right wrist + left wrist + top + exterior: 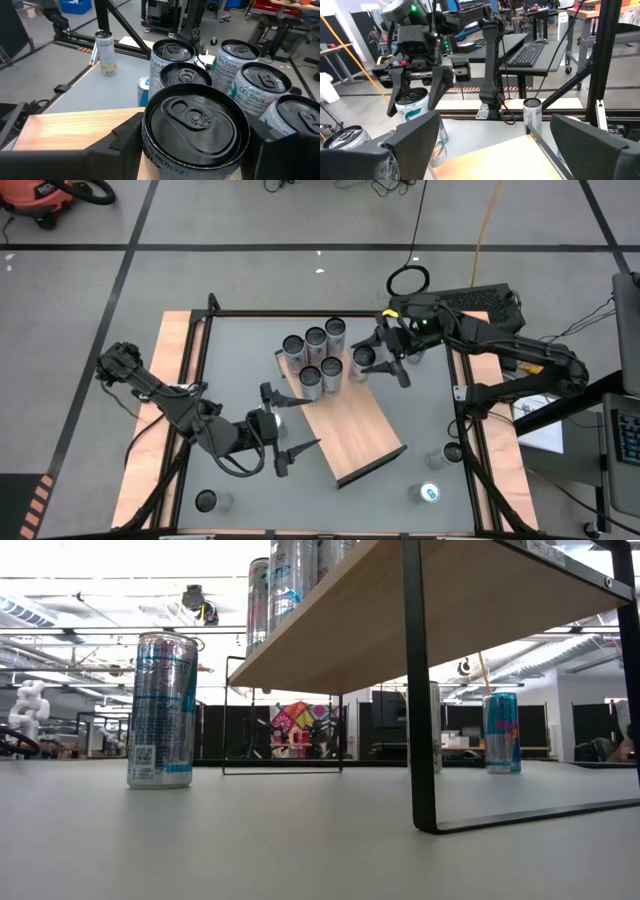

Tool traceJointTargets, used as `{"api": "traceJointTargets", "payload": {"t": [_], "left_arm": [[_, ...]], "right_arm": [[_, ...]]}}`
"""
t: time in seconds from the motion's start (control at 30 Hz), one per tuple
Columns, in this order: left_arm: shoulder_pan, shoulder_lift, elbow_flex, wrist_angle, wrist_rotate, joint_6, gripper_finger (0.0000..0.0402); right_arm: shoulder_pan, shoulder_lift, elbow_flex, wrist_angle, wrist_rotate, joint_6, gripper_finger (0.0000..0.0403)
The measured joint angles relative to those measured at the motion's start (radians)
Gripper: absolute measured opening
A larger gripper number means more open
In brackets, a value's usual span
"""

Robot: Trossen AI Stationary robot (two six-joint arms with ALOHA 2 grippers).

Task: Place canned beverage on shelf
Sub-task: Put the white-blue soda can on the shelf aligned with the other white-blue soda cans

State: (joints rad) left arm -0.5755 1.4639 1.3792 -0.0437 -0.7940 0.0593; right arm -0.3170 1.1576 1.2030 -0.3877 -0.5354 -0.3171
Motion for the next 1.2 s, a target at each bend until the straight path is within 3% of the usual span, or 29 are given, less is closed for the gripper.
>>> {"api": "traceJointTargets", "payload": {"t": [1.2], "left_arm": [[0.000, 0.001, 0.000, -0.001, -0.005, -0.027, 0.0381]], "right_arm": [[-0.018, 0.078, 0.000, 0.020, -0.047, -0.063, 0.0192]]}}
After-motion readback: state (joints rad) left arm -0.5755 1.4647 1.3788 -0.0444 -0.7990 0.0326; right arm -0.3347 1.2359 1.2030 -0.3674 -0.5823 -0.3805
